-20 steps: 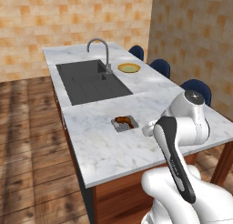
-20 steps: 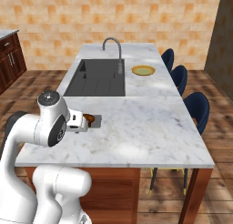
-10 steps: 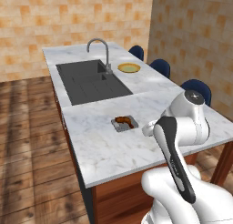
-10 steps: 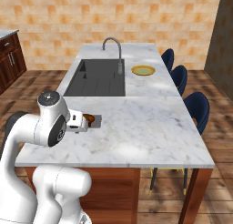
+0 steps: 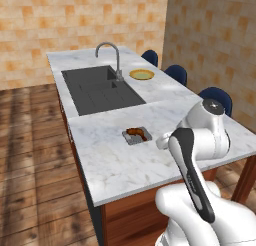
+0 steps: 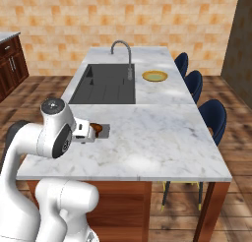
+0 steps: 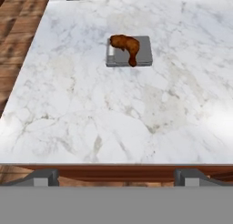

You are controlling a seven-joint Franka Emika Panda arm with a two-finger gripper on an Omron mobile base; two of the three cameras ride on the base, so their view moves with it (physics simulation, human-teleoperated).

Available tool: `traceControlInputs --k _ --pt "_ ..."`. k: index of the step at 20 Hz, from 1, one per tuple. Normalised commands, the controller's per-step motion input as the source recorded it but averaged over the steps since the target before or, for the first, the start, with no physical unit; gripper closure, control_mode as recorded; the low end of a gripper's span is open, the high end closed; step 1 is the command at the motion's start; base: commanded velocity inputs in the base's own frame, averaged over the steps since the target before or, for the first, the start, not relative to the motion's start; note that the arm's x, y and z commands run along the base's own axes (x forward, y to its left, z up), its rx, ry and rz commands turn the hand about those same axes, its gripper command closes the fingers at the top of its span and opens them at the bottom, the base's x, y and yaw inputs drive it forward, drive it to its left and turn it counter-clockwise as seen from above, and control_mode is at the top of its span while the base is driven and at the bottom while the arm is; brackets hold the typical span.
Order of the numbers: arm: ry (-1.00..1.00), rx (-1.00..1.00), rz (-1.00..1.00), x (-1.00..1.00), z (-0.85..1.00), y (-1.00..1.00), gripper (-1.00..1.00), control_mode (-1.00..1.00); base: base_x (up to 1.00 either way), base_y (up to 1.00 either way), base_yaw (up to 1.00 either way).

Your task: Take the chicken drumstick from the fridge and place it on the digital scale on the counter by the fridge. Wait a few seconds for a reading, then move it to the plate on the dining counter.

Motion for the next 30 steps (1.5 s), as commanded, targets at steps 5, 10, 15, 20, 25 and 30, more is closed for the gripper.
traceControlInputs --k 5,10,15,20,25,30 --pt "0.07 -0.03 0.00 0.66 0.00 0.03 -1.00 -1.00 0.00 0.00 0.00" --pt "0.13 -0.04 0.00 0.98 0.00 0.11 -1.00 -1.00 0.00 0.00 0.00" --pt "0.10 0.00 0.00 0.76 -0.04 0.04 -1.00 -1.00 0.00 0.00 0.00" --pt "0.17 0.00 0.00 0.52 -0.21 0.00 -1.00 -1.00 0.00 0.00 0.00" --pt "0.20 0.00 0.00 0.27 -0.35 0.00 -1.00 -1.00 0.00 0.00 0.00" --pt "0.12 0.00 0.00 0.32 -0.50 0.01 -1.00 -1.00 0.00 0.00 0.00"
